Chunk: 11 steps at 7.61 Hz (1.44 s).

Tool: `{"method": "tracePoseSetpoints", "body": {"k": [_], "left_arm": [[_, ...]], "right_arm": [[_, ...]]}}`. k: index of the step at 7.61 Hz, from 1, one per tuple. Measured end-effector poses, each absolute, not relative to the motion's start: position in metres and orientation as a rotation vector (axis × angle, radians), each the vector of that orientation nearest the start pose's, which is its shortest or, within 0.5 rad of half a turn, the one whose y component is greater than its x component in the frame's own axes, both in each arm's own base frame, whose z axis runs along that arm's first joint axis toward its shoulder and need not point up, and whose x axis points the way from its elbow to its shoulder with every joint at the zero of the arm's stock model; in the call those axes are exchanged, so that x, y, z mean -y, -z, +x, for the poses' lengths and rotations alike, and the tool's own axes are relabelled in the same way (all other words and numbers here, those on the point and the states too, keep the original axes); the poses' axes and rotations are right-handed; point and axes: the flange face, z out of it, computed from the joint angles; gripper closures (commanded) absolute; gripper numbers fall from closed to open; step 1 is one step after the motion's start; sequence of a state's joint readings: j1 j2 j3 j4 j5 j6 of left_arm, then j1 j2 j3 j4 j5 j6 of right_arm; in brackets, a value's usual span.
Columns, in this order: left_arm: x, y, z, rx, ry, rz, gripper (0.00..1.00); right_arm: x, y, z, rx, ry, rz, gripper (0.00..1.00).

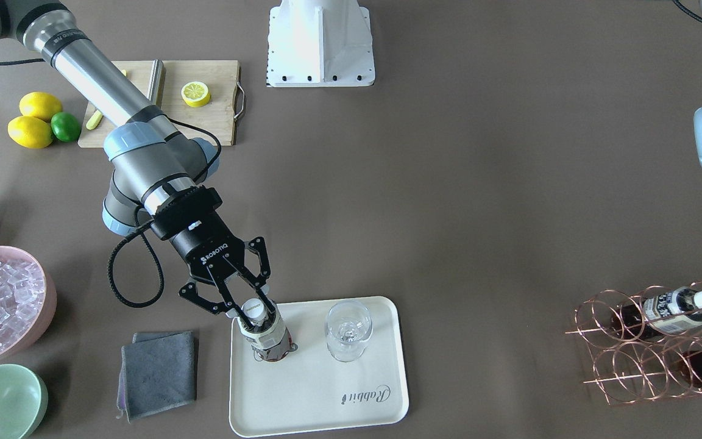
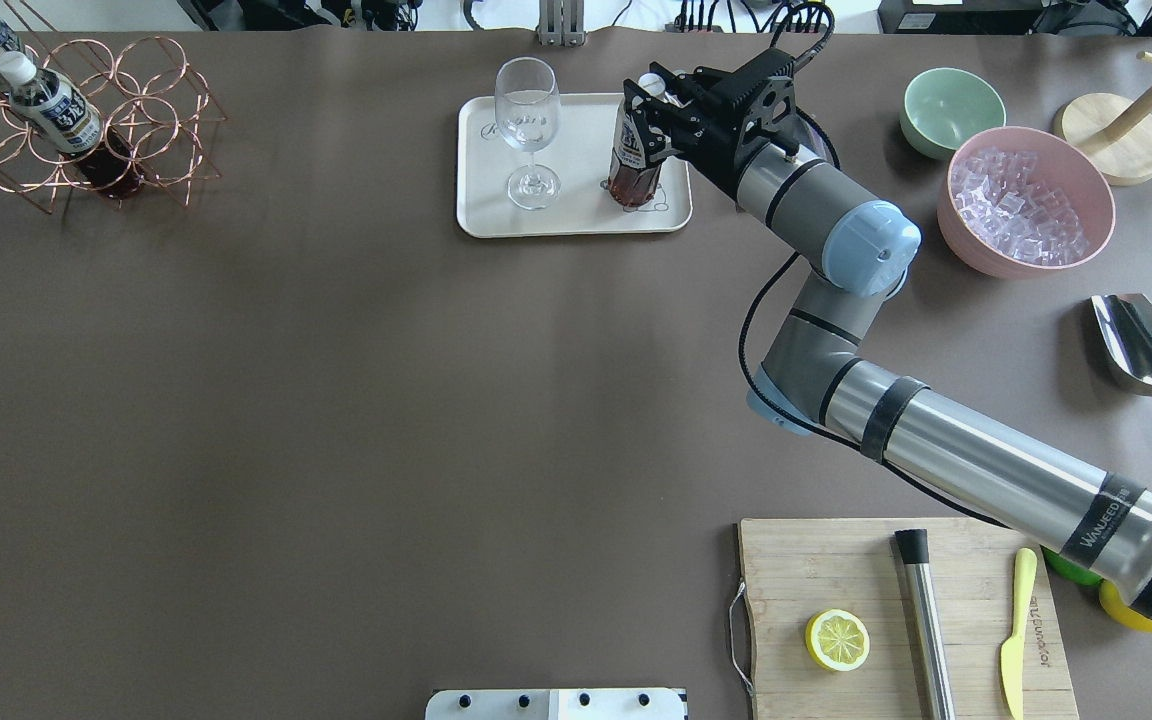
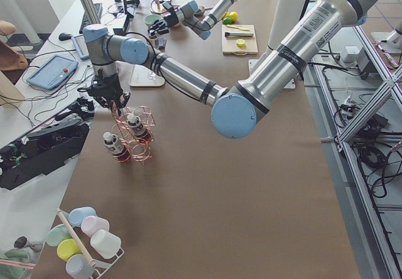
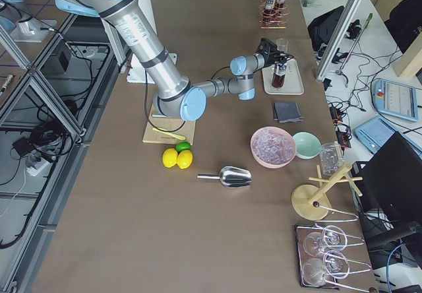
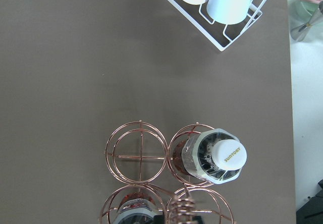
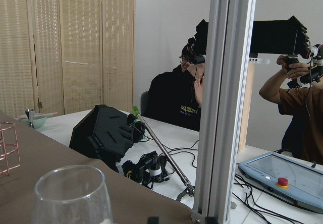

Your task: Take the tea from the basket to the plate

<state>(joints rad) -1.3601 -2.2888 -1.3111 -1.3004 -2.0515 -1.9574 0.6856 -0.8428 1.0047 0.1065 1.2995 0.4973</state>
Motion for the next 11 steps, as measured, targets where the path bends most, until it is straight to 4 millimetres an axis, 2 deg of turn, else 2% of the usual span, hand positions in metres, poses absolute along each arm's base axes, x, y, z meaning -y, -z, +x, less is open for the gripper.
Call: {"method": "tracePoseSetpoints", "body": {"k": [1, 4, 6, 7, 9, 11], "left_arm": [[0.753, -0.386, 0.062, -0.437, 1.670, -0.364, 1.00], [0.764, -0.411, 0.030, -0.435, 1.716, -0.351, 1.00], [0.769, -0.424, 0.016, -0.434, 1.736, -0.330, 1.00], [0.770, -0.429, 0.013, -0.433, 1.740, -0.308, 0.05], [0.767, -0.451, 0.011, -0.451, 1.737, -0.277, 0.01], [0.763, -0.467, 0.010, -0.459, 1.734, -0.248, 0.01]], "right_arm": [[0.588, -0.295, -0.470, 1.015, 0.022, 1.523, 0.02], [0.590, -0.294, -0.465, 1.019, 0.026, 1.526, 0.00], [0.594, -0.293, -0.460, 1.017, 0.026, 1.529, 0.00], [0.602, -0.292, -0.450, 1.021, 0.035, 1.529, 0.00], [0.631, -0.291, -0.407, 1.041, 0.103, 1.517, 0.00], [0.657, -0.304, -0.355, 1.074, 0.211, 1.452, 0.00]]}}
